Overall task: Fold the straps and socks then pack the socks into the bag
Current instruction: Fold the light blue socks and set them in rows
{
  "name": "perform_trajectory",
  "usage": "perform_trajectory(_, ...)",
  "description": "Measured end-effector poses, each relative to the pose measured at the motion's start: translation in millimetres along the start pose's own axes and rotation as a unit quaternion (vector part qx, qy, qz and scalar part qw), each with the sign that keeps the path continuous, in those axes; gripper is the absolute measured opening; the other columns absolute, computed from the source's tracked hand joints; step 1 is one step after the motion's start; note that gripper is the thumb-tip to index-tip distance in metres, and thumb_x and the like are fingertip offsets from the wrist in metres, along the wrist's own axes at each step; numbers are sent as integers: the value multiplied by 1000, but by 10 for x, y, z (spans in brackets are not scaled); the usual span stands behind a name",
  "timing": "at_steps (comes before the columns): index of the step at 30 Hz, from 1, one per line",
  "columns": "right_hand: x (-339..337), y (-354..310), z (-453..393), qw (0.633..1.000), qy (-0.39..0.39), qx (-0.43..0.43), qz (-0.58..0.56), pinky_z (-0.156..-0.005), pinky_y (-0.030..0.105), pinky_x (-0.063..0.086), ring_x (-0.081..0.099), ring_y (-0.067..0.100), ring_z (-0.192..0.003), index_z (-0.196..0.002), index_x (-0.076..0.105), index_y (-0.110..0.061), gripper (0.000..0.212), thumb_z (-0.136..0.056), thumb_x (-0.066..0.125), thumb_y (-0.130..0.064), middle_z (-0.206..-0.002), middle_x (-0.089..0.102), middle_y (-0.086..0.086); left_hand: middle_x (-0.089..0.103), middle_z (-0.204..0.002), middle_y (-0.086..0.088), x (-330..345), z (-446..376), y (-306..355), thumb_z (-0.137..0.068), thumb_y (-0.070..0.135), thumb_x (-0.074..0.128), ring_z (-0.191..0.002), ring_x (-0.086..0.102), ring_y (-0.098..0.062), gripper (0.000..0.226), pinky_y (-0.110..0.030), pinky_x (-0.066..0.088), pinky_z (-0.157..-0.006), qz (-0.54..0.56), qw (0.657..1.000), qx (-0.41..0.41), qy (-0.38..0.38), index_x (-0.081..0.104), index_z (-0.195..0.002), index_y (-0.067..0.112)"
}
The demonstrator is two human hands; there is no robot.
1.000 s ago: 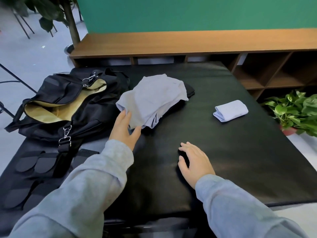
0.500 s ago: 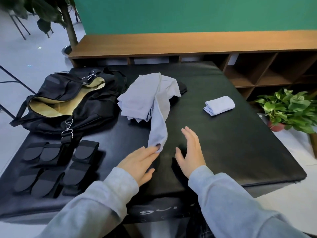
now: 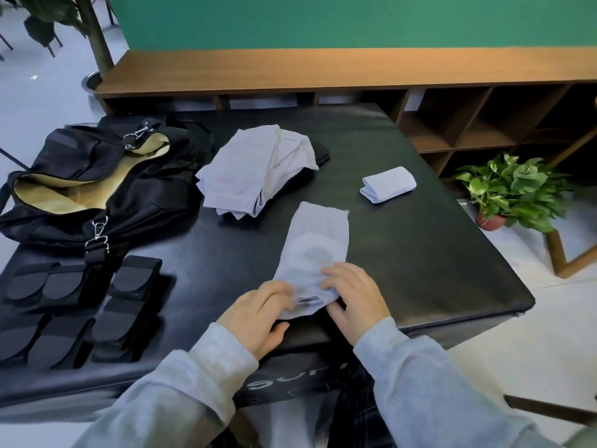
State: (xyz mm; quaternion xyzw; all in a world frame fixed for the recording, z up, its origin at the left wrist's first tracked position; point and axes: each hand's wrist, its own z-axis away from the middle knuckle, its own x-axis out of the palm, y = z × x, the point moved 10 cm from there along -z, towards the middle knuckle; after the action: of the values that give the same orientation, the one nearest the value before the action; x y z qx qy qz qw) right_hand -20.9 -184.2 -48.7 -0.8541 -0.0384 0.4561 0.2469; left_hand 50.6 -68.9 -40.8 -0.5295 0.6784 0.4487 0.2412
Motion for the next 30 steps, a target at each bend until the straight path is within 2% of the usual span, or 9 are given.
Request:
perform_trajectory(3,39,78,127,998,-31,35,-33,-92,9,26,50,9,-103,-93,47,-30,23,-72,47,-20,-106,68,0,42,-128,5,156,47,-135,-56,16,78,-90,60,-17,70,-30,54,-74,-11,998,-55,-39,46,-118,21)
perform_trajectory(7,70,167,247,996,-47,60,-50,-87,11,30,51,12,-99,-95,47,-31,30,-71,54,-14,-109,68,0,55,-125,5,319,109,-226,-71,25,45,-109,52,-11,48,-30,51,-83,-2,993,-67,-96,46,-119,26)
perform_trajectory(13,123,148,357,993,-81,64,-53,-96,28,42,51,15,-111,-119,46,-34,48,-71,49,-29,-130,56,-1,67,-102,4,281,89,-224,-75,29,44,-88,65,-16,37,-22,43,-80,45,988,-118,-92,48,-112,27)
perform_trajectory(16,207,107,348,994,-96,32,-28,-103,42,31,45,14,-124,-113,55,-30,39,-74,48,-30,-123,60,-3,68,-100,5,279,105,-283,-75,31,44,-86,64,-16,36,-19,41,-81,33,986,-134,-92,48,-111,28)
perform_trajectory(19,343,124,268,988,-148,37,-38,-110,29,9,28,7,-135,-111,65,-21,39,-80,44,-34,-130,56,-6,68,-104,5,295,157,-422,-76,37,42,-93,63,-17,38,-27,48,-85,35,979,-183,-85,44,-113,34)
perform_trajectory(22,458,189,194,976,-196,47,-79,-109,14,-8,12,0,-137,-115,64,-17,32,-83,56,-18,-138,41,-14,65,-111,2,308,224,-558,-75,45,40,-101,61,-24,44,-38,49,-89,53,964,-248,-82,49,-117,34)
perform_trajectory(25,369,187,144,983,-139,58,-105,-111,13,7,25,-3,-133,-101,69,-13,32,-76,57,-28,-127,45,-16,64,-112,0,278,226,-581,-81,29,55,-103,59,-25,41,-33,44,-91,55,960,-267,-63,58,-119,18)
perform_trajectory(27,289,190,175,990,-85,59,-96,-102,8,24,40,0,-113,-86,70,-8,32,-77,53,-35,-112,60,-8,63,-110,2,269,240,-607,-83,13,63,-103,57,-19,37,-24,40,-89,78,952,-293,-47,57,-120,15)
perform_trajectory(30,204,228,174,995,-31,76,-62,-85,1,26,37,0,-86,-67,58,-10,32,-84,50,-36,-81,60,-7,62,-102,4,227,234,-616,-85,11,63,-97,57,-13,35,-21,41,-86,104,942,-317,-23,56,-119,16)
